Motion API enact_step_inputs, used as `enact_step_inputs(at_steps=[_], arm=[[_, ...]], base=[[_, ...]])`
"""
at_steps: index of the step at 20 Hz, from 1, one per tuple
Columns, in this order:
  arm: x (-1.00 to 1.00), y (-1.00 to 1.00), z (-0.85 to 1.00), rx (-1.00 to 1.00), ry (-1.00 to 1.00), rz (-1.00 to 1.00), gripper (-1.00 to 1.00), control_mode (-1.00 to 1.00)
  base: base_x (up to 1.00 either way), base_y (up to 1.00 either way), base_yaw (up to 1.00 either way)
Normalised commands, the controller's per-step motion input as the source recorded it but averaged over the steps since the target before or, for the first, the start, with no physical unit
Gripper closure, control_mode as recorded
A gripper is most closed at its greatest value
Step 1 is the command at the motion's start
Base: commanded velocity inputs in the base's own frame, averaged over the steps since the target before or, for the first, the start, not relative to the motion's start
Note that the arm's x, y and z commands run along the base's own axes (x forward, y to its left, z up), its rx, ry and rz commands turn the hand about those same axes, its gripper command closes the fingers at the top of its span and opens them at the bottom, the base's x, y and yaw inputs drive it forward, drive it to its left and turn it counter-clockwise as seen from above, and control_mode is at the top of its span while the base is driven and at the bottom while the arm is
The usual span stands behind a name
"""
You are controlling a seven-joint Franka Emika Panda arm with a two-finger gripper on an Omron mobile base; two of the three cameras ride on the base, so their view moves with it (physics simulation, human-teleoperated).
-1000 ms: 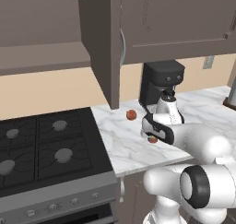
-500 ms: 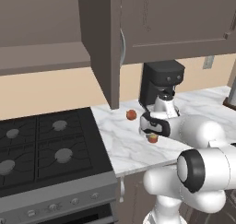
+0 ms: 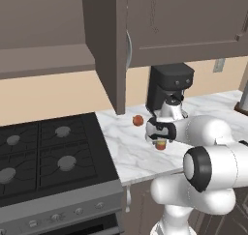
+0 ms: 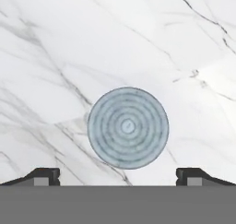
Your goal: Restock the canned food cabinet by taking the new fresh canned food from the counter and placing it in the cabinet. Then, take the old canned food from the cabinet and place it on the counter.
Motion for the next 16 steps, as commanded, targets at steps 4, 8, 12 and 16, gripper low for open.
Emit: enact_step_inputs(at_steps=[4,8,12,16], arm=[[0.09,0.0,-0.13,0.0,0.0,0.0,-1.0,-1.0],[0.13,0.0,-0.15,0.0,-0.02,0.0,-1.0,-1.0],[0.15,0.0,-0.11,0.0,-0.01,-0.01,-1.0,-1.0],[0.13,0.0,-0.05,0.0,-0.01,-0.01,-1.0,-1.0]], base=[[0.0,0.0,0.0],[0.0,0.0,0.0],[0.0,0.0,0.0],[0.0,0.0,0.0]])
